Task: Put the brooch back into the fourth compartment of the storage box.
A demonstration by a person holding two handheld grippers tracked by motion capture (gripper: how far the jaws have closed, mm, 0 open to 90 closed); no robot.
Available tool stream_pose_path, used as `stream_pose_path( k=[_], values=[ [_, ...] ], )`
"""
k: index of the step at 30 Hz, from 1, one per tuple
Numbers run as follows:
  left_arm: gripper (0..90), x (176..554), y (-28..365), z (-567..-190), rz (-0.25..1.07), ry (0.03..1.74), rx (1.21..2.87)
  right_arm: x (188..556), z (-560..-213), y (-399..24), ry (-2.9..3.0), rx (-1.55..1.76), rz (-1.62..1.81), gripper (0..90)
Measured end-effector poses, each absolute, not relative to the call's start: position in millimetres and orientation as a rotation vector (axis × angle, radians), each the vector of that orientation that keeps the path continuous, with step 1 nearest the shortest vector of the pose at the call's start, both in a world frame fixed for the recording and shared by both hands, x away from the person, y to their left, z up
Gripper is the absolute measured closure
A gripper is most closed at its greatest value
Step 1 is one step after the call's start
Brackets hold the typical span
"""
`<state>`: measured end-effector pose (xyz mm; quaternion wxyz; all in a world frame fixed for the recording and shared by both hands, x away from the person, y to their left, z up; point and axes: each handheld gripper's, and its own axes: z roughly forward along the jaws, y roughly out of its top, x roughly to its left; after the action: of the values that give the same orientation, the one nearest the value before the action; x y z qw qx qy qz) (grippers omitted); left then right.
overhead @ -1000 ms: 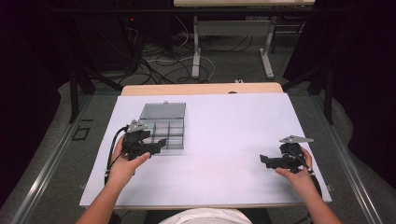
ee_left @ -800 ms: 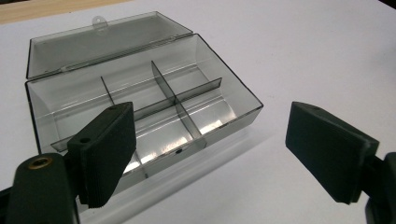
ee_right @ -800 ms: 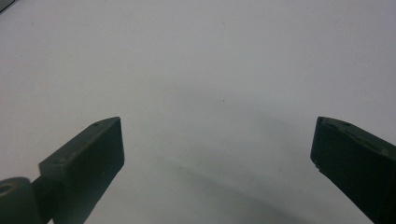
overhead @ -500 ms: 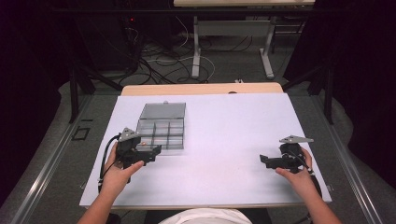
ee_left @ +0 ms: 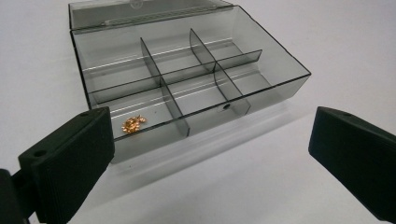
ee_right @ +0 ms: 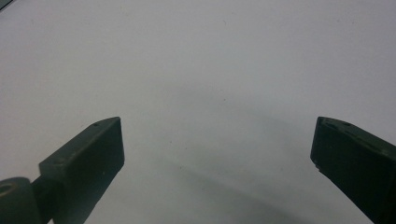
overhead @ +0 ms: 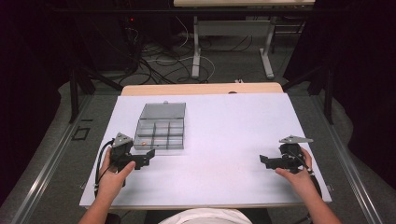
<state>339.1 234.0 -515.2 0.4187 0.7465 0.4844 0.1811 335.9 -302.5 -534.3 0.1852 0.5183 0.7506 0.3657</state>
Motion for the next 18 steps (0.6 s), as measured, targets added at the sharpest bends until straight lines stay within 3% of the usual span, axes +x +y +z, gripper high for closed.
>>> stream_pose_path(
  k=[18],
  values=[
    [0.1,339.2,248.6,-531.5,0.455,1.243,1.846,335.1,-533.7,-302.6,2.116,1.456,1.033,2.7]
  ],
)
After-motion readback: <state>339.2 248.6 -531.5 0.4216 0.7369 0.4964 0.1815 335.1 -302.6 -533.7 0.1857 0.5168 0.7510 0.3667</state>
